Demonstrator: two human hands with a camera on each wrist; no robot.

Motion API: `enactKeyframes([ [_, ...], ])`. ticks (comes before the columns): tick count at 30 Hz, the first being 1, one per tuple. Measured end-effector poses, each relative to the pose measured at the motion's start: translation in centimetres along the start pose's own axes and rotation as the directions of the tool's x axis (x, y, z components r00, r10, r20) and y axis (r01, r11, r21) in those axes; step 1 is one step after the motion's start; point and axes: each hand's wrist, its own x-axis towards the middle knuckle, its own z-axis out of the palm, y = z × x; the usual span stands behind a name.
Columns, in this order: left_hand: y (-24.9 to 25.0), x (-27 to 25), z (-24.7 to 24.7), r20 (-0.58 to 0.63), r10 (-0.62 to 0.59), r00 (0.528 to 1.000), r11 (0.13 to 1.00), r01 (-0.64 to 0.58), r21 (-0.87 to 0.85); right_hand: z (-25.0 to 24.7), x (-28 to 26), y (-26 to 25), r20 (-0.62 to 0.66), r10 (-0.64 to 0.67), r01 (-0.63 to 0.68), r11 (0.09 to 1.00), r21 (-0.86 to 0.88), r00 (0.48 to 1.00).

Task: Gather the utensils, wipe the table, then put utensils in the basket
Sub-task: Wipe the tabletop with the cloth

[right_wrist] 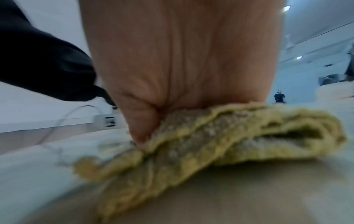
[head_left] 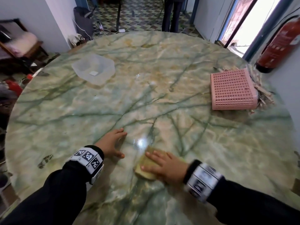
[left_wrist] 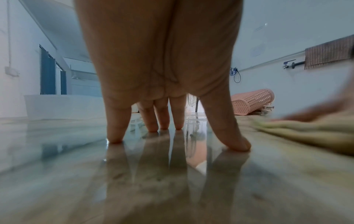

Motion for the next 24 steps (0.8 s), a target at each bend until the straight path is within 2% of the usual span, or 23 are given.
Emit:
enactKeyframes([
  [2, -0.2, 0.0, 0.1, 0.005, 0.006, 1.0, 1.0, -0.006, 0.004, 1.3, -4.1, 2.0, 0.033, -0.069, 0.069, 0.997, 0.022, 0.997],
  [3, -0.3, 0.0, 0.1, 0.011, 0.008, 1.0, 1.0, -0.008, 0.005, 1.6, -5.8, 4.0, 0.117, -0.056, 0.047, 0.996, 0.077, 0.992],
  [4, -0.3, 0.1, -0.1, 0.015, 0.008, 1.0, 1.0, -0.008, 0.007, 1.2, -7.1, 6.1, 0.153, 0.018, -0.037, 0.992, 0.122, 0.988],
  [6, -0.2, 0.4, -0.6, 0.02, -0.002, 1.0, 1.0, 0.002, 0.011, 0.4, -7.7, 11.6, 0.094, 0.261, -0.27, 0.958, 0.094, 0.961],
  [7, -0.3, 0.7, -1.0, 0.017, -0.009, 1.0, 1.0, 0.009, 0.004, -0.1, -7.0, 14.3, 0.037, 0.384, -0.385, 0.916, 0.114, 0.923],
  [9, -0.4, 1.3, -1.9, 0.001, -0.012, 1.0, 1.0, 0.012, -0.016, -1.9, -4.6, 18.1, -0.036, 0.591, -0.577, 0.798, 0.172, 0.806],
  [11, -0.7, 1.8, -2.7, 0.001, -0.003, 1.0, 1.0, 0.003, -0.012, -4.1, -0.7, 19.5, -0.092, 0.692, -0.661, 0.715, 0.229, 0.716],
  [12, -1.0, 2.1, -3.0, 0.0, 0.001, 1.0, 1.0, -0.001, -0.004, -5.1, 1.7, 19.6, -0.109, 0.718, -0.679, 0.689, 0.254, 0.687],
  [13, -1.3, 2.5, -3.2, -0.006, 0.0, 1.0, 1.0, 0.0, -0.001, -6.0, 4.2, 19.3, -0.13, 0.721, -0.676, 0.687, 0.267, 0.681],
  [14, -1.8, 2.9, -3.4, -0.015, -0.007, 1.0, 1.0, 0.007, -0.006, -6.8, 6.5, 18.4, -0.142, 0.705, -0.661, 0.704, 0.258, 0.695],
  [16, -2.8, 3.5, -4.1, -0.029, -0.022, 0.999, 1.0, 0.022, -0.018, -7.5, 10.7, 15.0, -0.142, 0.62, -0.587, 0.78, 0.214, 0.772],
  [19, -4.5, 4.7, -5.7, -0.009, 0.004, 1.0, 1.0, -0.003, 0.03, -7.6, 13.1, 6.2, -0.084, 0.437, -0.428, 0.898, 0.101, 0.896],
  [22, -6.1, 6.1, -7.5, -0.005, 0.031, 0.999, 0.996, -0.031, 0.08, -4.2, 9.6, -1.1, -0.05, 0.149, -0.148, 0.988, 0.035, 0.988],
  [23, -6.5, 6.7, -8.0, -0.004, 0.046, 0.999, 0.995, -0.045, 0.088, -3.1, 7.8, -2.4, -0.057, 0.095, -0.091, 0.993, 0.071, 0.994],
  [24, -6.8, 7.3, -8.3, 0.005, 0.062, 0.998, 0.994, -0.062, 0.092, -2.4, 5.6, -3.3, -0.012, 0.122, -0.119, 0.983, 0.139, 0.993],
])
